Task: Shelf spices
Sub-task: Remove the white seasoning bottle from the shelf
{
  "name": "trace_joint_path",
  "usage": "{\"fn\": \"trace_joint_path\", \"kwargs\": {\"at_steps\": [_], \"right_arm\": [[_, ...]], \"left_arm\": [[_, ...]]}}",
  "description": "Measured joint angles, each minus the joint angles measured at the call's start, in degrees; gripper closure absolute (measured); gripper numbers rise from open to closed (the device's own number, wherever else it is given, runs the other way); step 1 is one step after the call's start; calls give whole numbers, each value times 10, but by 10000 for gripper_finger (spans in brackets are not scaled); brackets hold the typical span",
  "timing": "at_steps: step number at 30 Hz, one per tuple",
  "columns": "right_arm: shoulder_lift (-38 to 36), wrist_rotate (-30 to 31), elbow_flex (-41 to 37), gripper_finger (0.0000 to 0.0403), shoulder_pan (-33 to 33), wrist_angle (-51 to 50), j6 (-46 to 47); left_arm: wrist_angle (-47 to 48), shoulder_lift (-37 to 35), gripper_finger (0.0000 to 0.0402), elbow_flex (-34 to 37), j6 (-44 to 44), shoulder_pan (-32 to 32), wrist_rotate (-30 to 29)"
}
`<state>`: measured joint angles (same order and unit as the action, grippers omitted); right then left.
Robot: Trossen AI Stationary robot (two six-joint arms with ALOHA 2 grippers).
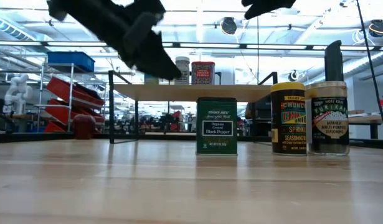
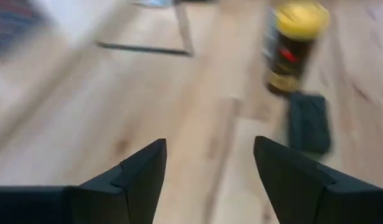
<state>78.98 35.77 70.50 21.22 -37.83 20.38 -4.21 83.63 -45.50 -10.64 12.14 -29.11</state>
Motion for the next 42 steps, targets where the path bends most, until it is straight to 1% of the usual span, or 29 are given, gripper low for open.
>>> {"fn": "trace_joint_path", "kwargs": {"at_steps": [2,4,5,10,13,16,19,21,23,24,27,33,38,42], "right_arm": [[0,-1,0,135,-19,15,-28],[0,-12,0,135,-40,31,-51],[0,-28,0,135,-51,41,-62],[0,-91,0,135,-102,80,-117],[0,-122,0,135,-120,91,-119],[3,-136,0,135,-123,100,-114],[4,-137,0,135,-114,97,-107],[4,-136,0,135,-106,98,-99],[4,-137,0,135,-97,98,-92],[4,-136,0,135,-93,98,-88],[4,-136,0,135,-78,93,-73],[4,-134,0,135,-47,89,-68],[4,-133,0,135,-37,89,-69],[3,-134,0,135,-34,89,-75]], "left_arm": [[22,-34,149,0,-5,-2,-43],[25,-72,149,0,33,-6,-74],[25,-91,149,0,59,-9,-83],[22,-186,149,-16,154,-47,-80],[21,-222,149,-41,221,-89,-32],[31,-234,149,-75,285,-138,26],[99,-222,149,-132,307,-201,99],[139,-202,149,-173,306,-246,156],[164,-181,149,-204,307,-286,198],[166,-173,149,-214,308,-302,209],[143,-156,149,-223,308,-331,210],[140,-138,149,-223,298,-341,212],[144,-126,149,-227,321,-351,283],[189,-110,147,-257,330,-389,347]]}}
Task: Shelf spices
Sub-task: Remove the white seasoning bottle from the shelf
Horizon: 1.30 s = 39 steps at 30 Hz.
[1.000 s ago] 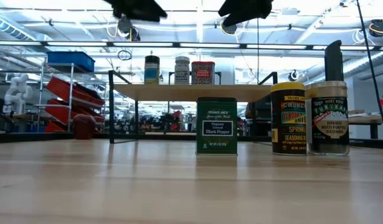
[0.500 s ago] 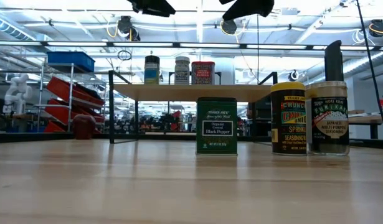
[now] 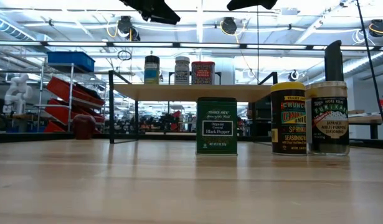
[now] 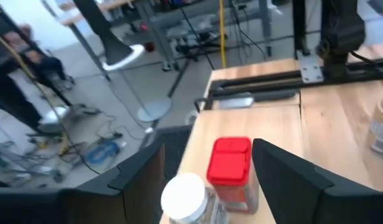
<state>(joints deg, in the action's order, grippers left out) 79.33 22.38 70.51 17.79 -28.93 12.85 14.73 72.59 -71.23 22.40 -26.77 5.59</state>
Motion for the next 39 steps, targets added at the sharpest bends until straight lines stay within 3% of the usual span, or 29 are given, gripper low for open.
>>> {"fn": "trace_joint_path", "kwargs": {"at_steps": [5,7,14,22,39], "right_arm": [[0,0,0,135,-1,0,0],[0,0,0,135,-1,0,0],[0,0,0,135,-1,-3,0],[0,0,0,135,-1,-6,0],[0,0,0,135,-1,-12,-1]], "left_arm": [[59,38,113,-47,-9,-61,131],[70,55,95,-60,-9,-79,157],[75,105,59,-63,4,-115,172],[71,141,58,-63,9,-126,198],[52,181,58,-63,21,-127,195]]}}
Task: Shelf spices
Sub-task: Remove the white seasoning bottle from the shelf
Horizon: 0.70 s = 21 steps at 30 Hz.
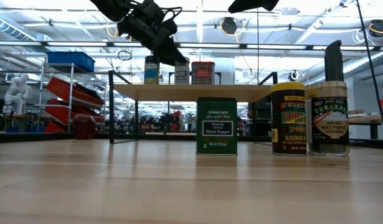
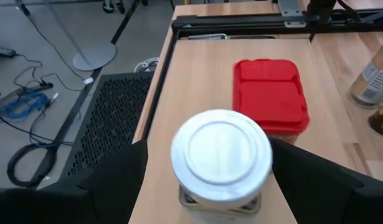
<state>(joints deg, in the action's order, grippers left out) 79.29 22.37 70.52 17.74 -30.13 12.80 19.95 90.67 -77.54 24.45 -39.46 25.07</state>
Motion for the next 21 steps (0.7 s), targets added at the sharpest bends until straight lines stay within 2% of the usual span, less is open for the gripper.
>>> {"fn": "trace_joint_path", "kwargs": {"at_steps": [7,21], "right_arm": [[0,0,0,135,0,-1,0],[0,0,0,135,0,-1,0]], "left_arm": [[-12,0,70,0,5,0,-2],[-3,5,182,0,15,1,-1]]}}
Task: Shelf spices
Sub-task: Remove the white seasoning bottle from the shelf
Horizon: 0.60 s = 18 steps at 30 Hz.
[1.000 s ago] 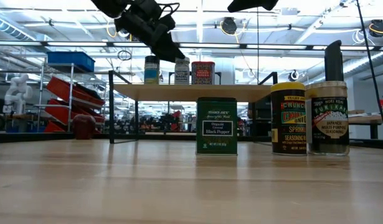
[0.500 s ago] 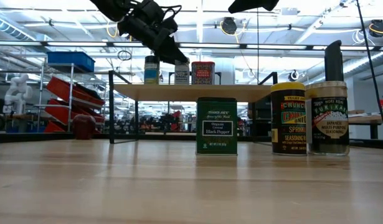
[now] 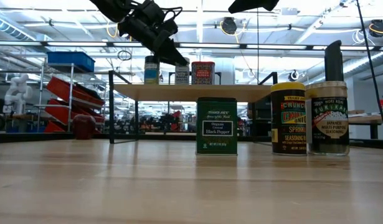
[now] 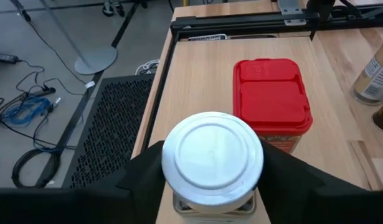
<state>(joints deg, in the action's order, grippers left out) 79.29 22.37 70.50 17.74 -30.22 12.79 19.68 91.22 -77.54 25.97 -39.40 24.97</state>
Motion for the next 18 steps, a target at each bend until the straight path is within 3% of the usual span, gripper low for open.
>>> {"fn": "trace_joint_path", "kwargs": {"at_steps": [10,18], "right_arm": [[0,0,0,135,0,-1,-1],[0,3,0,135,0,-1,-5]], "left_arm": [[10,-8,186,1,-15,0,0],[27,-67,184,1,-51,3,6]]}}
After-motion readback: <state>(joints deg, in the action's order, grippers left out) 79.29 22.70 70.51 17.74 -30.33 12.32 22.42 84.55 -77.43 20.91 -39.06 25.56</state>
